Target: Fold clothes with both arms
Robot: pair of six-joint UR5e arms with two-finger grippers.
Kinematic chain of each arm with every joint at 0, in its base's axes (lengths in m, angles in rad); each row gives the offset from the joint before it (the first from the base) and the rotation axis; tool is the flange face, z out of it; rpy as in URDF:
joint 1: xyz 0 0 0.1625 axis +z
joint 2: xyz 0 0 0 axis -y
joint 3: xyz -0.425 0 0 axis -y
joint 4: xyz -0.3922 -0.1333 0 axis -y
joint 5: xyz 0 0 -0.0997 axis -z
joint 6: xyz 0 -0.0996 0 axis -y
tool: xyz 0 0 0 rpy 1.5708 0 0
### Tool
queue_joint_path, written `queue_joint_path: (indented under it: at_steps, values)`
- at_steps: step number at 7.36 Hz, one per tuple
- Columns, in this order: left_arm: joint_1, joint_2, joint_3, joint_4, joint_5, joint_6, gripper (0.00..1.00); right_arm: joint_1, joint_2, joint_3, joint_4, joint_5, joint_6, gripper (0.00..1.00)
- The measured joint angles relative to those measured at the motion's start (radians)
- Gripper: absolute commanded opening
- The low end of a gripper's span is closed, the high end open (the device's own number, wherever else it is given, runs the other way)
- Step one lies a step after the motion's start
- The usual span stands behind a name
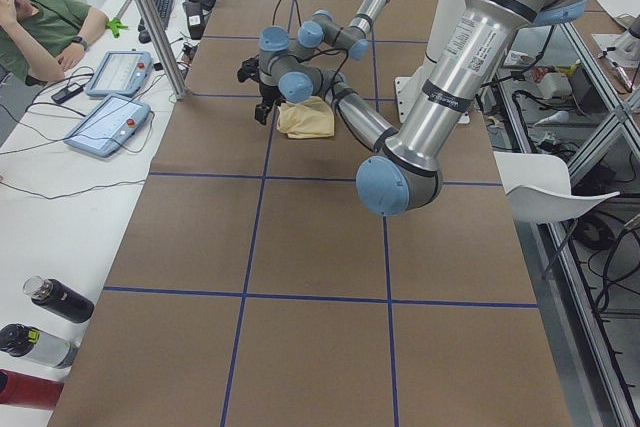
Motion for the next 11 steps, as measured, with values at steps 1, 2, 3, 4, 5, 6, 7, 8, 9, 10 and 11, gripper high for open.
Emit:
queue_joint_path:
  at_steps: [1, 2, 3, 4, 5, 6, 7, 8, 9, 10, 11]
  values:
    - [0.0, 0.001, -0.002, 0.0, 0.0, 0.0, 1.0, 0.035, 0.012, -0.025, 0.018, 0.002, -0.02, 1.0]
    - [0.0, 0.003, -0.003, 0.001, -0.001, 0.0, 1.0, 0.062, 0.018, -0.035, 0.025, 0.008, -0.031, 1.0]
    - [0.0, 0.005, -0.005, 0.001, -0.001, -0.004, 1.0, 0.084, 0.023, -0.037, 0.027, 0.026, -0.038, 1.0]
    - [0.0, 0.01, -0.009, 0.001, -0.001, -0.009, 1.0, 0.107, 0.023, -0.029, 0.024, 0.071, -0.045, 1.0]
    - [0.0, 0.023, -0.021, 0.001, 0.0, -0.012, 1.0, 0.139, 0.007, -0.001, 0.01, 0.143, -0.05, 1.0]
    - [0.0, 0.045, -0.042, 0.0, 0.002, -0.013, 1.0, 0.176, -0.038, 0.06, -0.02, 0.22, -0.056, 1.0]
    - [-0.001, 0.075, -0.069, 0.0, 0.004, -0.013, 1.0, 0.215, -0.112, 0.158, -0.064, 0.286, -0.076, 1.0]
    - [-0.003, 0.113, -0.103, 0.0, 0.007, -0.012, 1.0, 0.258, -0.206, 0.275, -0.115, 0.341, -0.127, 1.0]
    - [-0.006, 0.16, -0.137, 0.0, 0.011, -0.01, 1.0, 0.305, -0.304, 0.384, -0.167, 0.384, -0.21, 1.0]
    - [-0.02, 0.209, -0.16, 0.0, 0.014, -0.006, 1.0, 0.357, -0.408, 0.479, -0.208, 0.417, -0.321, 1.0]
    - [-0.045, 0.248, -0.174, 0.001, 0.015, -0.003, 1.0, 0.416, -0.51, 0.546, -0.224, 0.453, -0.431, 1.0]
